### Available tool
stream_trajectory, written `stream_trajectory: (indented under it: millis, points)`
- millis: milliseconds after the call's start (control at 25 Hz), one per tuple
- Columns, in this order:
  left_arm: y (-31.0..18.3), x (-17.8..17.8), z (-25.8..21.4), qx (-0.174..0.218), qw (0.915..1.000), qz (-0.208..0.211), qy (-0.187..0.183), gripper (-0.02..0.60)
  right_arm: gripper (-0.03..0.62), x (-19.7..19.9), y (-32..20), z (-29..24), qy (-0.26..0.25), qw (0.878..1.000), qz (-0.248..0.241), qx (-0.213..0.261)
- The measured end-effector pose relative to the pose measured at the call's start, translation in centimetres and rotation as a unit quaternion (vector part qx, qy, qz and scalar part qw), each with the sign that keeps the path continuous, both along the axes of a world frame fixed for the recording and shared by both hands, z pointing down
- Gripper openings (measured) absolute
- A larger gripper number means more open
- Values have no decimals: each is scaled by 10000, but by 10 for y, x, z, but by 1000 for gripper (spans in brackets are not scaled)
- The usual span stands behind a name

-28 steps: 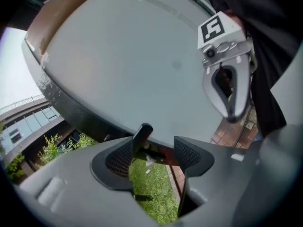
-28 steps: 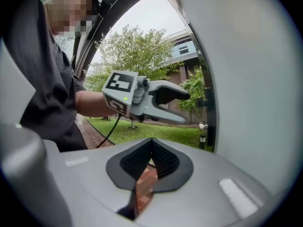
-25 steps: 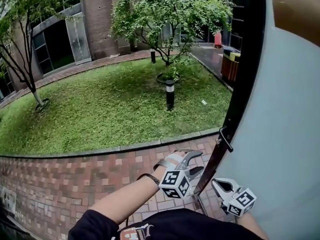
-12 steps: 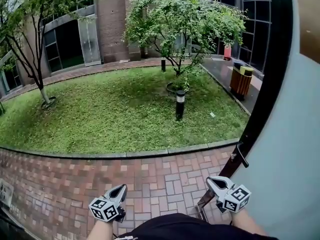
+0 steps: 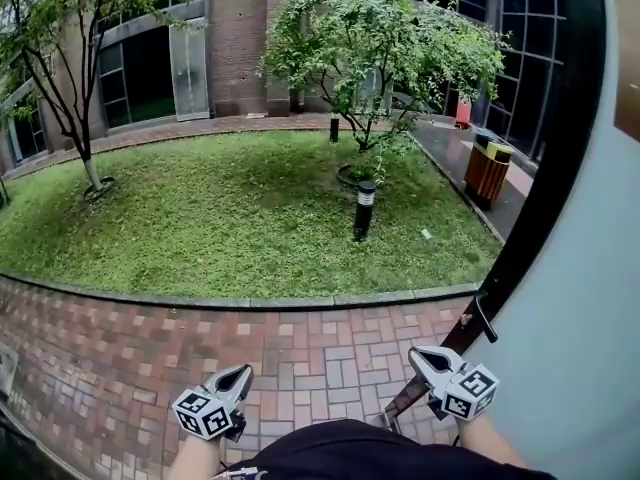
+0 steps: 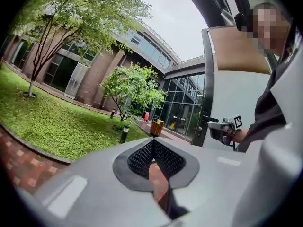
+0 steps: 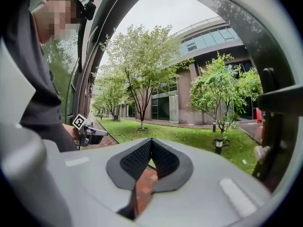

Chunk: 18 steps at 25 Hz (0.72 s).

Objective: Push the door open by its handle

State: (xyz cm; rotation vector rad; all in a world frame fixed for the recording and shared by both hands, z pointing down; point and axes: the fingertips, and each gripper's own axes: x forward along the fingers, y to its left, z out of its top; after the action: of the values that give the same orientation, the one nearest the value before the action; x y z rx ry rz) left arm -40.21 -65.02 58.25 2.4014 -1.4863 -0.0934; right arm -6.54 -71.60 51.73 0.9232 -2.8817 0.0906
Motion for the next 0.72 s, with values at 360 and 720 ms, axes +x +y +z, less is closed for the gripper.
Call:
stream_trajectory:
  millis: [360, 720]
  points:
    - [-7, 2, -7, 66, 9998, 191, 80, 2, 0, 64, 3, -3, 81, 9959, 899, -37]
    - [-1, 13, -5, 5, 9992, 391, 81, 2, 0, 71, 26, 7, 35, 9933, 1143, -151]
